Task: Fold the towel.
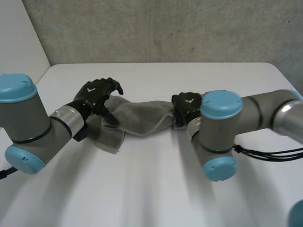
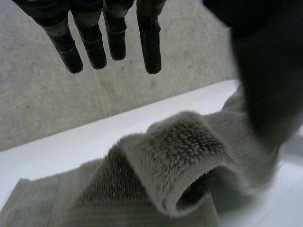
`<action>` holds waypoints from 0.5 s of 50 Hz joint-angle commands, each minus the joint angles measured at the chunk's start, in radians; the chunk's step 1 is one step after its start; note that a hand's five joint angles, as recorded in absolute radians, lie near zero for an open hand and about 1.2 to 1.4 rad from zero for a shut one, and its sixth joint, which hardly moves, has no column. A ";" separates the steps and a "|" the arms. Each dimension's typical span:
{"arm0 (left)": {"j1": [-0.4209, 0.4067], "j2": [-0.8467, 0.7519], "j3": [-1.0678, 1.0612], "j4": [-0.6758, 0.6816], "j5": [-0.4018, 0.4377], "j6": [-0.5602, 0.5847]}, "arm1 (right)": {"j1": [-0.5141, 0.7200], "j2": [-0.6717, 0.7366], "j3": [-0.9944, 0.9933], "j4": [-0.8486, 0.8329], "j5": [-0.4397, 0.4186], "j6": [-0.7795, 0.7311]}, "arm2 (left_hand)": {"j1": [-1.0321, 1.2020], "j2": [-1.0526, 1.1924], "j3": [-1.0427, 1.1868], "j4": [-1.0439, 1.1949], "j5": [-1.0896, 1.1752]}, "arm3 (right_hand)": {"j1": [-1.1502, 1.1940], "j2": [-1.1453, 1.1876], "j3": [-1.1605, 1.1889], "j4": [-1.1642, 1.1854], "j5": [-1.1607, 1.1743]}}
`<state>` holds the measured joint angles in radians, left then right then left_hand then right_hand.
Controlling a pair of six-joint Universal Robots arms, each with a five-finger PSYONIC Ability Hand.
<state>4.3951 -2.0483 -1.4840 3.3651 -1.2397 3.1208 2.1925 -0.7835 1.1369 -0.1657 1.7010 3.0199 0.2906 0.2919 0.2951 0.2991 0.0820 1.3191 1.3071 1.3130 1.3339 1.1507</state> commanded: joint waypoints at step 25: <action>-0.071 -0.096 -0.047 -0.003 0.002 0.013 | -0.117 -0.283 0.259 -0.029 -0.084 0.011 | 0.322 0.321 0.318 0.314 0.356 | 0.077 0.089 0.083 0.062 0.071</action>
<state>4.3535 -2.1612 -1.4895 3.3620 -1.2429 3.1270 2.0791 -1.0679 1.3920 -0.1828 1.6155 3.0300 0.6333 0.6369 0.6378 0.6324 0.4605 1.3201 1.3071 1.3277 1.3340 1.1507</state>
